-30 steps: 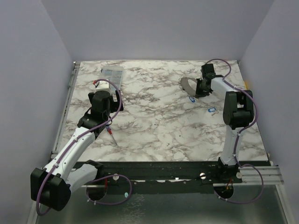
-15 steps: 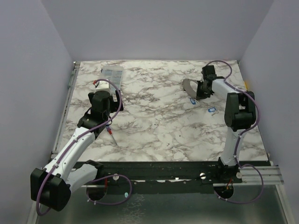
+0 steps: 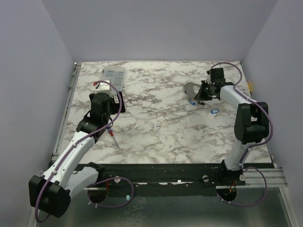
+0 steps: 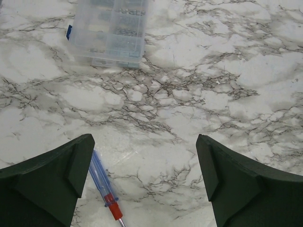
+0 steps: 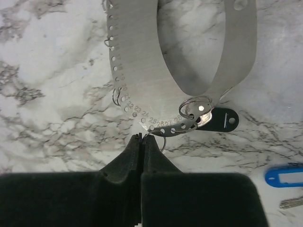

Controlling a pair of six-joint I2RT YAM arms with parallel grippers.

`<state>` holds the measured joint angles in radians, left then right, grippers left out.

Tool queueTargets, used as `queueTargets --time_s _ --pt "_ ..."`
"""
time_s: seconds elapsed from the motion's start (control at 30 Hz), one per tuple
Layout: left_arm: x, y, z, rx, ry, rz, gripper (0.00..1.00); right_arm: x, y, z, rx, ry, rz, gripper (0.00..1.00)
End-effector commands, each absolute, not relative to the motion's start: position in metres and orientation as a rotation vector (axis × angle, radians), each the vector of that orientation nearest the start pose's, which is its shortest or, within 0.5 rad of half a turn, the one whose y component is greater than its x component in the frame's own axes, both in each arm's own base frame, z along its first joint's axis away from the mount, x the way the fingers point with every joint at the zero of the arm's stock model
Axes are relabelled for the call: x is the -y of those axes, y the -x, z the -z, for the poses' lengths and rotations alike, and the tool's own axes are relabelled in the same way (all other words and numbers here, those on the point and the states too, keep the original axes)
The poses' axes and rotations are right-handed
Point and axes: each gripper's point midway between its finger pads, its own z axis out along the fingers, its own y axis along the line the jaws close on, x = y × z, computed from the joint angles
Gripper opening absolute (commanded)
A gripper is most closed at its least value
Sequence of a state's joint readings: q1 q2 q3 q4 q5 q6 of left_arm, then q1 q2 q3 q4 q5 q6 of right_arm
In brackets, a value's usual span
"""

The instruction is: Put the keys on the keyring

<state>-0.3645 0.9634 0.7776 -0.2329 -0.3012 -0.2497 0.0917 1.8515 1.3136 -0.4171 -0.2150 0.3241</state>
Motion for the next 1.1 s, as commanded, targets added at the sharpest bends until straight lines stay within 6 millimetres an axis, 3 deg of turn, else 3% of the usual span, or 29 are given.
queueTargets --time_s 0.0,0.3,0.53,0.83,1.07 --pt "0.092 -0.318 -0.219 -1.932 0.028 0.188 0.97 -0.120 -0.433 -0.100 -2.432 -0.231 -0.683 0.00" --pt "0.110 -0.309 -0.233 -1.861 -0.030 0.304 0.97 -0.148 -0.412 -0.149 -2.251 -0.356 -0.991 0.01" --pt "0.136 -0.300 -0.245 -1.763 -0.077 0.442 0.95 -0.159 -0.392 -0.207 -2.067 -0.457 -1.193 0.01" --pt "0.190 -0.280 -0.260 -1.665 -0.240 0.527 0.90 -0.157 -0.360 -0.284 -1.845 -0.595 -1.347 0.01" --pt "0.250 -0.253 -0.280 -1.531 -0.440 0.560 0.81 -0.162 -0.335 -0.305 -1.768 -0.710 -1.512 0.00"
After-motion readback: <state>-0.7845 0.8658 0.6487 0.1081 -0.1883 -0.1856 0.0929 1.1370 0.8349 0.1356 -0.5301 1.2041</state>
